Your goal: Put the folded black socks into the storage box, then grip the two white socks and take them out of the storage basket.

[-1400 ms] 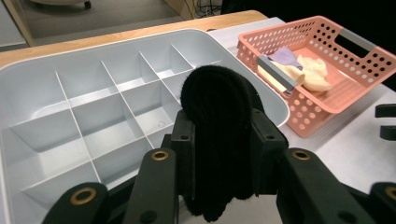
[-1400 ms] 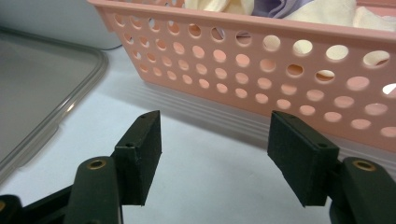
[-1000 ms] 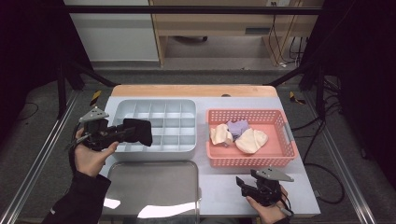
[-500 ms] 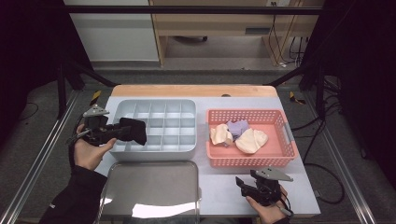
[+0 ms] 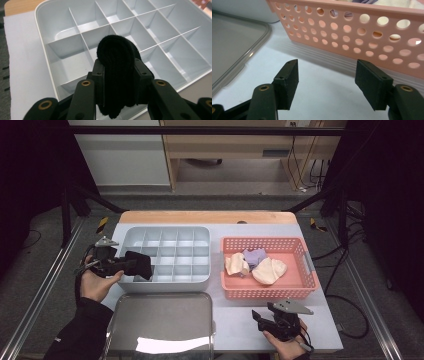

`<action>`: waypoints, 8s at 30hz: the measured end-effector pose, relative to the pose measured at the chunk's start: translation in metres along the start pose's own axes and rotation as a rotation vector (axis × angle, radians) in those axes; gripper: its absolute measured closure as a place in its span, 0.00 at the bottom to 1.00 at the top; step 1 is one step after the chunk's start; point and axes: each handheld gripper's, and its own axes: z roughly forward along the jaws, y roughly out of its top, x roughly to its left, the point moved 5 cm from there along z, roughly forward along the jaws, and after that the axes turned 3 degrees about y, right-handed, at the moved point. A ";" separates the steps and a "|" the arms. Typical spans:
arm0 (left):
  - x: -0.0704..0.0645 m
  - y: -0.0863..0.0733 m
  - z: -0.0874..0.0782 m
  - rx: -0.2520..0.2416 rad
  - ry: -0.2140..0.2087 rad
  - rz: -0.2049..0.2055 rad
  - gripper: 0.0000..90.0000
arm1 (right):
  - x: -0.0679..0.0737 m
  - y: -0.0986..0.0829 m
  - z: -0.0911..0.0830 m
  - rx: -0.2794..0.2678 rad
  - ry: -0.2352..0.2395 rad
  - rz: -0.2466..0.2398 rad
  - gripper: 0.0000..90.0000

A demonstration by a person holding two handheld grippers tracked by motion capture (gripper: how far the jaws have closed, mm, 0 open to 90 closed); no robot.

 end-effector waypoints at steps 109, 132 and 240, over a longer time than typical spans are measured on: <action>-0.085 -0.087 -0.015 -0.238 -0.131 0.022 0.41 | 0.003 0.005 -0.005 -0.032 0.013 -0.001 0.40; -0.083 -0.129 -0.001 -0.203 -0.138 -0.025 0.44 | 0.000 0.017 -0.014 -0.094 0.012 0.005 0.38; -0.078 -0.132 0.002 -0.163 -0.134 -0.050 0.43 | -0.039 0.145 0.137 0.110 -0.165 0.062 0.60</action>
